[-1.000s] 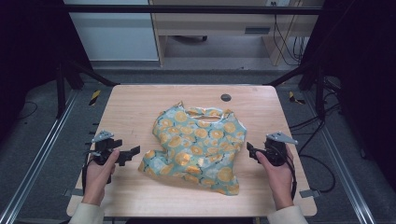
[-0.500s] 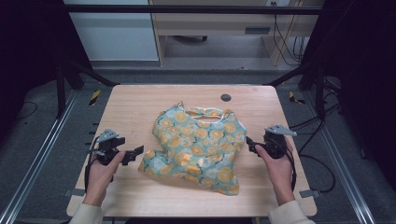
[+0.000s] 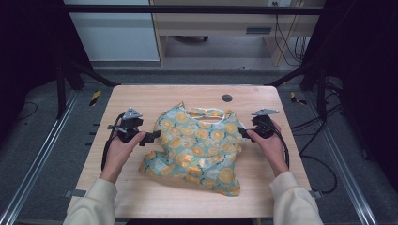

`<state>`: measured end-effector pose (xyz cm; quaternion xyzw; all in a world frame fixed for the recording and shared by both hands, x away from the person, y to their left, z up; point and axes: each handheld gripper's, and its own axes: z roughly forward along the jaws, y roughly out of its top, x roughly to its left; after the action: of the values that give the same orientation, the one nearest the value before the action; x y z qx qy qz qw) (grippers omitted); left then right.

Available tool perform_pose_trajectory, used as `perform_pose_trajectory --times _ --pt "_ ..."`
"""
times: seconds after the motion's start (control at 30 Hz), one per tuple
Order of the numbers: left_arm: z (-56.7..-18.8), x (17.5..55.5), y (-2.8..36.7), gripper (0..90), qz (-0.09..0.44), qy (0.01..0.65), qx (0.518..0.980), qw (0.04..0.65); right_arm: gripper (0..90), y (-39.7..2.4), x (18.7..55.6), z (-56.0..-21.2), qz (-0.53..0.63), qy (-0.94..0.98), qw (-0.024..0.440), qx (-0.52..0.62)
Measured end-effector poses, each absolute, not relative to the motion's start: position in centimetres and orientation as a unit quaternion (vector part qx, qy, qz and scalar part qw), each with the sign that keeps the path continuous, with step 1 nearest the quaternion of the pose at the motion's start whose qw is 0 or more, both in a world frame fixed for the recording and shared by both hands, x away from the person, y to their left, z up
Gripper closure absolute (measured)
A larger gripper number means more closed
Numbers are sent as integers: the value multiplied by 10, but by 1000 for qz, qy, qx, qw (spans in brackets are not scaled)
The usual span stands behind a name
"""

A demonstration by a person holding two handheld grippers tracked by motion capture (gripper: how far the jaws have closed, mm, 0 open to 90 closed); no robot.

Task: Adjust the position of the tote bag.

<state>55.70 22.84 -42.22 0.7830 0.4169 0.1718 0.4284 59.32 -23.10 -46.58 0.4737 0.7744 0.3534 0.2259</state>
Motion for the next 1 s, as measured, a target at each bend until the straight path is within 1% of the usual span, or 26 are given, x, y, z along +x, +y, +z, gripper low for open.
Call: perform_pose_trajectory --times 0.07,0.13,0.23,0.47,0.77,0.83,0.93,0.97,1.0 --pt "-425 560 228 48 169 421 783 425 164 -227 602 -470 343 782 221 471" --pt "-425 559 228 49 172 424 786 416 163 -225 610 -473 345 785 205 472" --pt "-424 556 230 48 174 424 783 421 183 -222 618 -477 337 789 205 471" --pt "-421 555 238 47 179 434 772 428 176 -223 622 -486 338 788 188 478" --pt "-424 555 243 48 179 441 772 421 180 -217 623 -491 331 794 182 476" --pt "-425 555 243 47 177 441 773 421 192 -216 623 -492 328 796 183 476" --pt "-425 555 242 47 176 439 773 423 243 -215 623 -492 327 797 182 475" --pt "-425 555 242 47 176 439 773 423 243 -215 623 -492 327 797 182 475" --pt "-425 555 242 47 175 438 775 420 283 -215 623 -492 325 797 183 475"
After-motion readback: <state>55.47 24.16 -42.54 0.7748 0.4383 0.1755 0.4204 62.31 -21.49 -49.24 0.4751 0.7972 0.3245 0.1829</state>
